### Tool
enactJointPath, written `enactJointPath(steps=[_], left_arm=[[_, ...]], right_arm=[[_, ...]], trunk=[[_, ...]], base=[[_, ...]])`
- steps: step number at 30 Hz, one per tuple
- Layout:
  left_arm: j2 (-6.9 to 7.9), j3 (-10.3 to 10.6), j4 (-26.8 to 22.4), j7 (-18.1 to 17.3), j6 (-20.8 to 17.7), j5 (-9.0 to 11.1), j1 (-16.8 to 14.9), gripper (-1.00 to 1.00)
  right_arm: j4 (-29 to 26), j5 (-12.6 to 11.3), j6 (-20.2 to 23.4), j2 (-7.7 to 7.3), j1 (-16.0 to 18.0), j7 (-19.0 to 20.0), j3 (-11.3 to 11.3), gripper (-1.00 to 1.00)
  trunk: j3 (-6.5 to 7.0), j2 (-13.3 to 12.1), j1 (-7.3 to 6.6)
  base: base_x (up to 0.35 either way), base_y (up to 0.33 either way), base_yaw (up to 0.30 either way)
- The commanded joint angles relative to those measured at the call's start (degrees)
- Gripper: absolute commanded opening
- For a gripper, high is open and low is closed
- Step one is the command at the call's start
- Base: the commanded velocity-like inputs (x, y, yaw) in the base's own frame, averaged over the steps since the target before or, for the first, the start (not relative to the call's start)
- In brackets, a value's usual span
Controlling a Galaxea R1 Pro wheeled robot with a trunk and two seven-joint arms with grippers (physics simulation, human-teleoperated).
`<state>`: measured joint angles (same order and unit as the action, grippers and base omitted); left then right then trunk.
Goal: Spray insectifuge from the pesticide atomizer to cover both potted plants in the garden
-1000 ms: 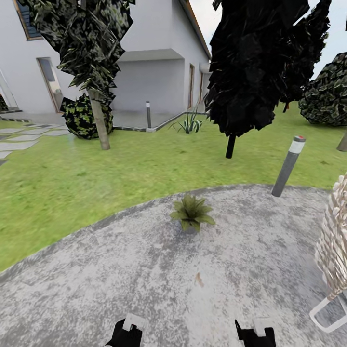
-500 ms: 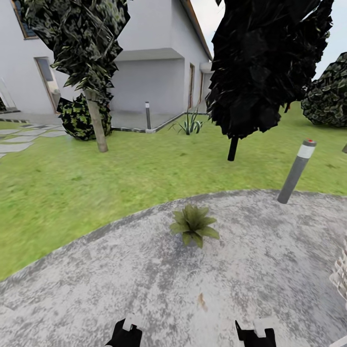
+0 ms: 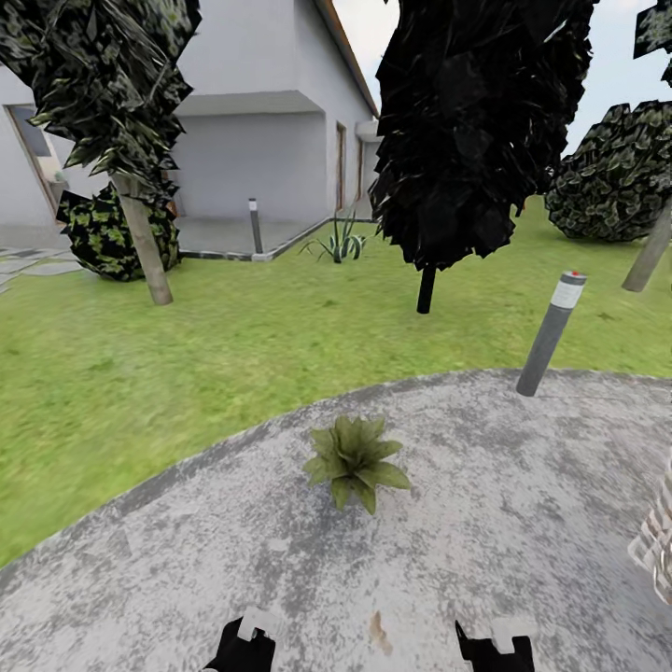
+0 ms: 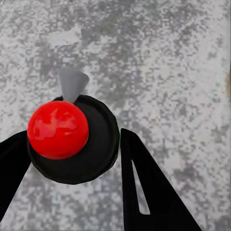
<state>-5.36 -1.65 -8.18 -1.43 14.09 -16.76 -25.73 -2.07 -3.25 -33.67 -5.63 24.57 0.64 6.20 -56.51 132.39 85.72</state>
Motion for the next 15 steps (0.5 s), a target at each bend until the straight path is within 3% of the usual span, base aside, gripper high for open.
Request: enactJointPath(steps=[1, 6, 15], left_arm=[[0.0, -0.2, 0.01, -0.16, 0.15, -0.2, -0.02, -1.0], [0.0, -0.2, 0.01, -0.16, 0.15, -0.2, -0.02, -1.0], [0.0, -0.18, 0.01, -0.16, 0.18, -0.36, -0.02, -1.0]], right_arm=[[0.05, -0.36, -0.17, 0.04, 0.05, 0.07, 0.39, 1.0], [0.05, -0.36, -0.17, 0.08, 0.04, 0.07, 0.39, 1.0], [0.05, -0.36, -0.17, 0.09, 0.04, 0.06, 0.38, 1.0]], trunk=[[-0.05, 0.02, 0.02], [-0.05, 0.02, 0.02], [-0.05, 0.02, 0.02]], base=[[0.339, 0.0, -0.052], [0.33, 0.0, -0.008], [0.117, -0.034, 0.0]])
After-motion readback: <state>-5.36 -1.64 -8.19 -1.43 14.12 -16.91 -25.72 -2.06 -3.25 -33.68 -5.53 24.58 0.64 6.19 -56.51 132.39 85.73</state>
